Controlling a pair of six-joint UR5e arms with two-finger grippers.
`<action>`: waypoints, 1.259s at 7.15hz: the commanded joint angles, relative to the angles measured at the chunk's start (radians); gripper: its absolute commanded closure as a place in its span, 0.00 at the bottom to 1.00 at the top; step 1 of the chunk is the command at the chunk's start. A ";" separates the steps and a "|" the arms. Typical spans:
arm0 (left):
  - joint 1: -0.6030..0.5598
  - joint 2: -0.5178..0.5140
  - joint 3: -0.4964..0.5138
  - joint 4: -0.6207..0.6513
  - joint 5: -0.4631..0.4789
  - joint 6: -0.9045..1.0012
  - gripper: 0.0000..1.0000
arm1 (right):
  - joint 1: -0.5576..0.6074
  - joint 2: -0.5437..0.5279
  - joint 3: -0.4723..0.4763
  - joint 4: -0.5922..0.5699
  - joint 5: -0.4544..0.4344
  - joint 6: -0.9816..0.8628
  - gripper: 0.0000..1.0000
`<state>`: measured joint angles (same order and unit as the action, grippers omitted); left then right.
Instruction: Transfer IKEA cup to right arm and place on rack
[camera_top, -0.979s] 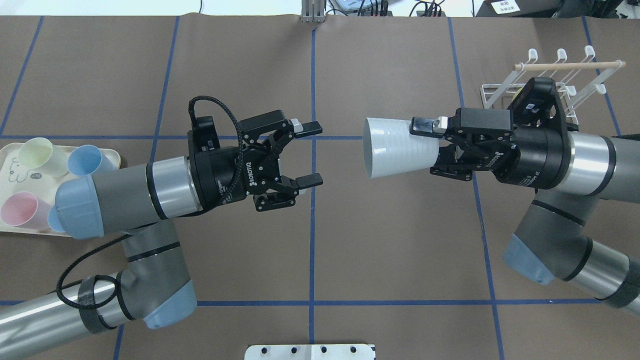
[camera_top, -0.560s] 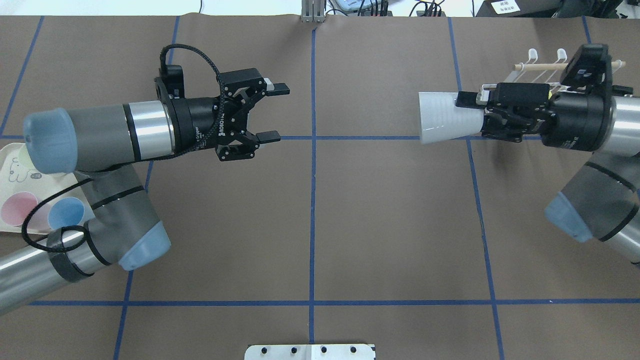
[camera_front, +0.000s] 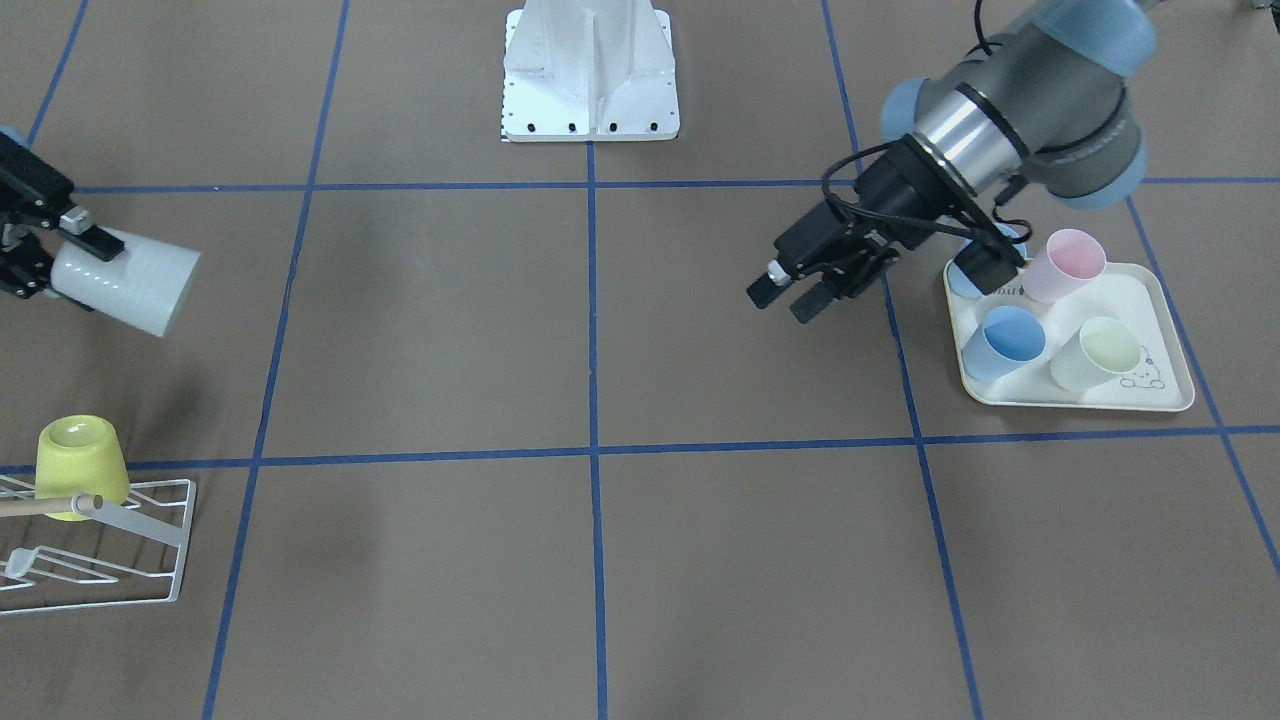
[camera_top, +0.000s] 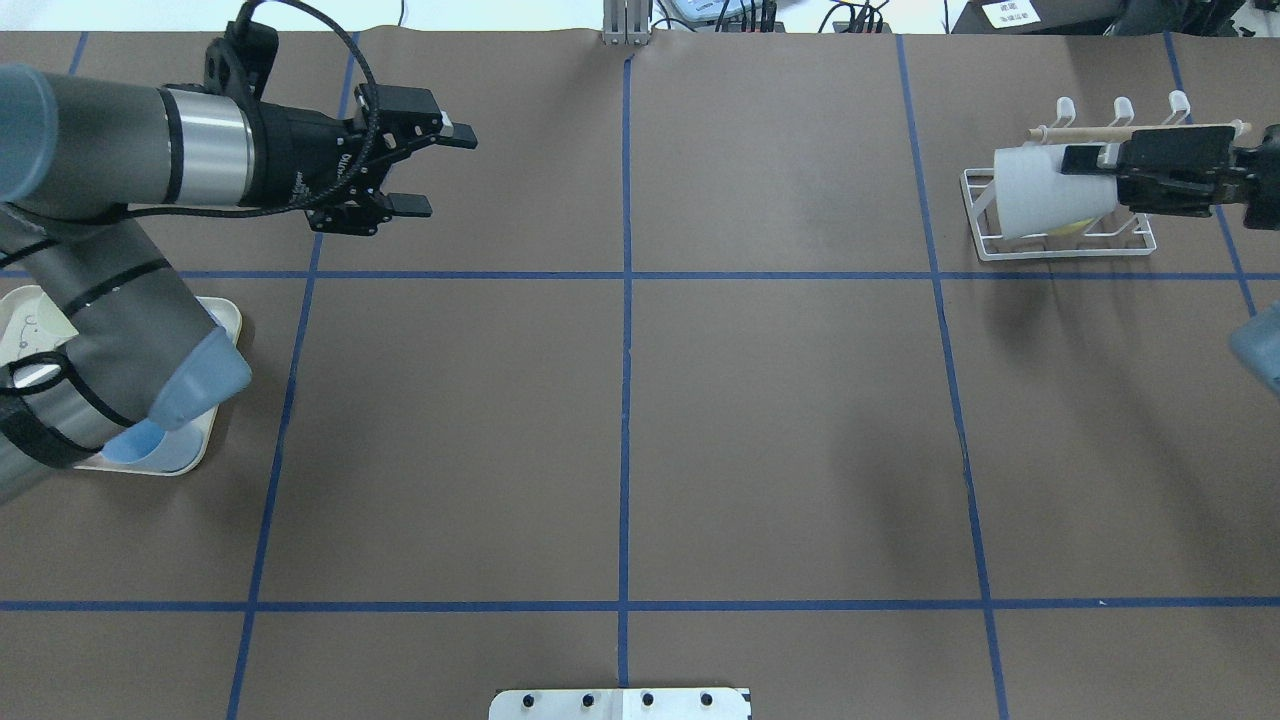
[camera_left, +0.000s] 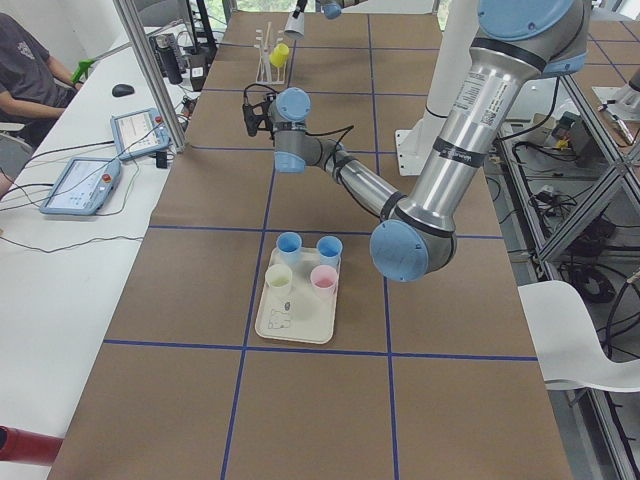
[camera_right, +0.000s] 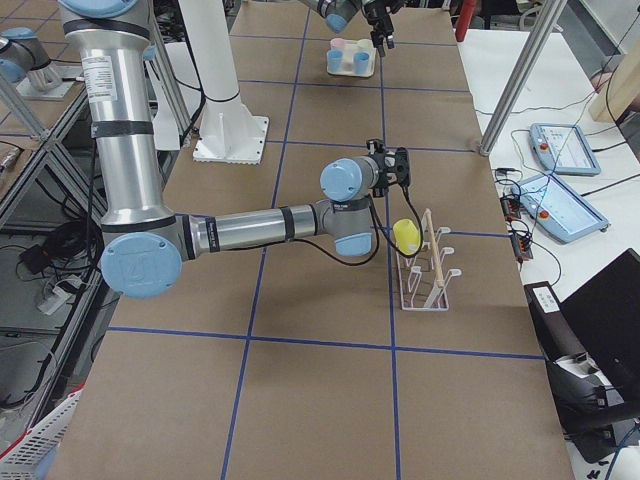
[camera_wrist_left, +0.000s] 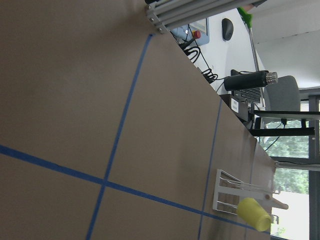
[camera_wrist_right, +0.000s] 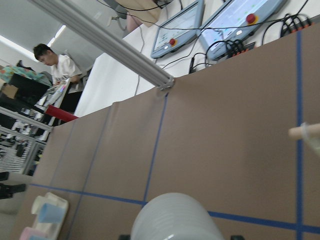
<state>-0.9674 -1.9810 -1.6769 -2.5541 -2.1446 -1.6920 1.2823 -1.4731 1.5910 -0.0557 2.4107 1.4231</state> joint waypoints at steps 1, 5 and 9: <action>-0.126 0.027 -0.003 0.195 -0.069 0.254 0.00 | 0.109 -0.032 -0.002 -0.253 0.067 -0.299 0.76; -0.189 0.109 -0.007 0.305 -0.066 0.488 0.00 | 0.199 -0.055 0.003 -0.719 0.047 -0.908 0.78; -0.227 0.188 -0.023 0.345 -0.054 0.652 0.00 | 0.212 0.016 0.021 -1.147 0.050 -1.249 0.79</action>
<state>-1.1802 -1.8096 -1.6922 -2.2392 -2.2006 -1.0986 1.4914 -1.4789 1.6022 -1.0654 2.4591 0.2881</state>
